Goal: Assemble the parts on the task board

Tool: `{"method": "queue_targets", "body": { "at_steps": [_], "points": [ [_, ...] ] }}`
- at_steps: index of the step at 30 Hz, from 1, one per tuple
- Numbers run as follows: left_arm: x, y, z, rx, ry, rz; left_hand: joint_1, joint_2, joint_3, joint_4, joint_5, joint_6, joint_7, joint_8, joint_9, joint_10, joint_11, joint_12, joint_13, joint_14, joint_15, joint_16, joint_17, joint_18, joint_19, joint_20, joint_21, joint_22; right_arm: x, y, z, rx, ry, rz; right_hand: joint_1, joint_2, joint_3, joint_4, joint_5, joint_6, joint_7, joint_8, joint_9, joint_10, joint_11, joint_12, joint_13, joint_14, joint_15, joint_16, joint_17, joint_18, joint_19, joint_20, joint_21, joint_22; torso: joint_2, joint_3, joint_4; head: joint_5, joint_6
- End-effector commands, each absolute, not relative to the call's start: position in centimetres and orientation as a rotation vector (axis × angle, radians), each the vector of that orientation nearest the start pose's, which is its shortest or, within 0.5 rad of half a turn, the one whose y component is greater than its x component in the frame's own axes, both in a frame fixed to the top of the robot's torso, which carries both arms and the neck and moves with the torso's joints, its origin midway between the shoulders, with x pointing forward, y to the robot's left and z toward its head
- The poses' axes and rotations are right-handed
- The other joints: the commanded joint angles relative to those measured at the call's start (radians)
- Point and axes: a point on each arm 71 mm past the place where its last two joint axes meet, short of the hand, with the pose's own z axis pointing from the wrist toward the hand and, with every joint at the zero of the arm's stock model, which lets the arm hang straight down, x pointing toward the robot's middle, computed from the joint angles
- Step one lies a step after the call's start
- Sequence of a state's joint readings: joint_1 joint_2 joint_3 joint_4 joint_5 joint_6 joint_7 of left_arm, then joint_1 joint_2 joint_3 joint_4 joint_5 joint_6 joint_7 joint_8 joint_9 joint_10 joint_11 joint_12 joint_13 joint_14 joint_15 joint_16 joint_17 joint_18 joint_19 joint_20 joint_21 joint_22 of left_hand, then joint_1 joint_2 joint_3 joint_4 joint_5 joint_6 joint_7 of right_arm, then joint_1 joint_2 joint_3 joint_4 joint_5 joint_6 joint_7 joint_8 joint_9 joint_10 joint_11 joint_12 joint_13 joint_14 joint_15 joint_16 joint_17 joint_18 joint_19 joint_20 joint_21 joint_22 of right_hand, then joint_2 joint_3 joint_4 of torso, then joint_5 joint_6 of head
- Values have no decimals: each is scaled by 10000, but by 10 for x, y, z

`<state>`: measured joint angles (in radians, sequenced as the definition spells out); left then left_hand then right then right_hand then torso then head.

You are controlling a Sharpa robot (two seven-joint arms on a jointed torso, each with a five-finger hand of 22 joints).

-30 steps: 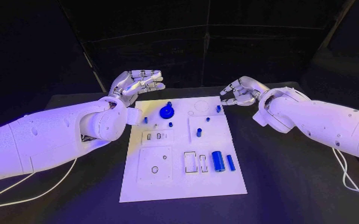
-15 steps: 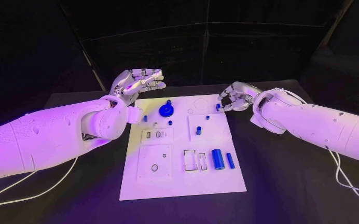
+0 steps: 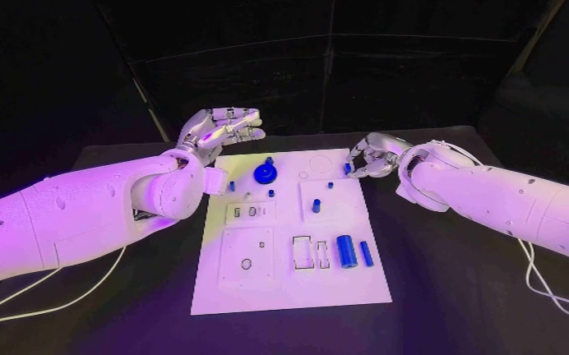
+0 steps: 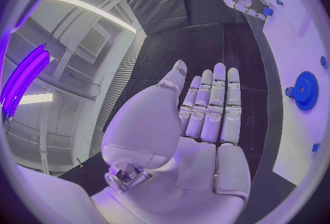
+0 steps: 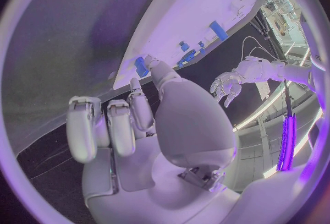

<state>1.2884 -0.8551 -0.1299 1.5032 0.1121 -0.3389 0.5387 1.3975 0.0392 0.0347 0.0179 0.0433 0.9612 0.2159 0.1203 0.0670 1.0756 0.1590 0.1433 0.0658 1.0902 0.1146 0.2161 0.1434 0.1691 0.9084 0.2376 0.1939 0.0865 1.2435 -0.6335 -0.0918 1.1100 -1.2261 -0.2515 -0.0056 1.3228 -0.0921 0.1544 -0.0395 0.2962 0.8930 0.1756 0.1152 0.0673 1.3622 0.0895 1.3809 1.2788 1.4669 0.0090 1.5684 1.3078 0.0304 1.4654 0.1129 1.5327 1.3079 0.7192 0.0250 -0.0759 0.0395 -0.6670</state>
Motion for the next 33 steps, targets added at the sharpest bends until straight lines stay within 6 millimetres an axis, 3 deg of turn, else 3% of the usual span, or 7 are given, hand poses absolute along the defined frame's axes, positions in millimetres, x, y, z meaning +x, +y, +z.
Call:
{"method": "queue_targets", "body": {
  "at_steps": [1, 18, 25, 33],
  "points": [
    [499, 227, -161, -11065, 12615, -15700, 36, 28, -15, -43, 38, 42, 47, -48, -14, 74, 18, -58, -10, 25, 60, -58, 11, 144, 88, -5, -58, -12, 557, -214, -206, 111, 17639, 6156, 0, 99, 3, 36, -16, 7, -11, 8, 21, -132, -15, -87, -106, 1039, 49, 24, 2630, -51, 473, 59, -94, 1436, 2, 3, 3, -17, -5],
    [499, 228, -161, -11076, 12609, -15668, 30, 26, -17, -44, 39, 35, 56, -58, -16, 71, 23, -69, -11, 23, 63, -66, 12, 143, 89, -4, -64, -16, 559, -209, -206, 227, 17490, 6441, 25, 418, 137, 94, 27, 417, -63, 186, 69, -63, -71, -71, -32, 1039, 4, 24, 2630, -41, 438, 32, -118, 1396, -3, 22, -11, 31, -36],
    [499, 228, -161, -11079, 12615, -15671, 26, 24, -19, -48, 39, 27, 65, -70, -17, 67, 30, -83, -12, 19, 66, -76, 13, 142, 89, -2, -72, -21, 559, -209, -206, 256, 17482, 6473, 85, 640, 373, 105, -279, 797, -151, 310, 86, 25, -149, -33, 51, 1039, -59, 24, 2630, -50, 463, -20, -98, 1445, -4, 22, -8, 12, -43],
    [499, 229, -161, -11076, 12603, -15668, 22, 24, -20, -47, 38, 23, 70, -76, -18, 65, 33, -90, -12, 18, 68, -80, 13, 141, 90, -1, -75, -23, 560, -211, -207, 302, 17555, 6436, 108, 748, 574, 98, -344, 1109, -258, 427, 108, 103, -240, 6, 131, 1039, -134, 24, 2630, -62, 495, -85, -72, 1507, -1, 23, -12, -2, -61]
  ]
}}
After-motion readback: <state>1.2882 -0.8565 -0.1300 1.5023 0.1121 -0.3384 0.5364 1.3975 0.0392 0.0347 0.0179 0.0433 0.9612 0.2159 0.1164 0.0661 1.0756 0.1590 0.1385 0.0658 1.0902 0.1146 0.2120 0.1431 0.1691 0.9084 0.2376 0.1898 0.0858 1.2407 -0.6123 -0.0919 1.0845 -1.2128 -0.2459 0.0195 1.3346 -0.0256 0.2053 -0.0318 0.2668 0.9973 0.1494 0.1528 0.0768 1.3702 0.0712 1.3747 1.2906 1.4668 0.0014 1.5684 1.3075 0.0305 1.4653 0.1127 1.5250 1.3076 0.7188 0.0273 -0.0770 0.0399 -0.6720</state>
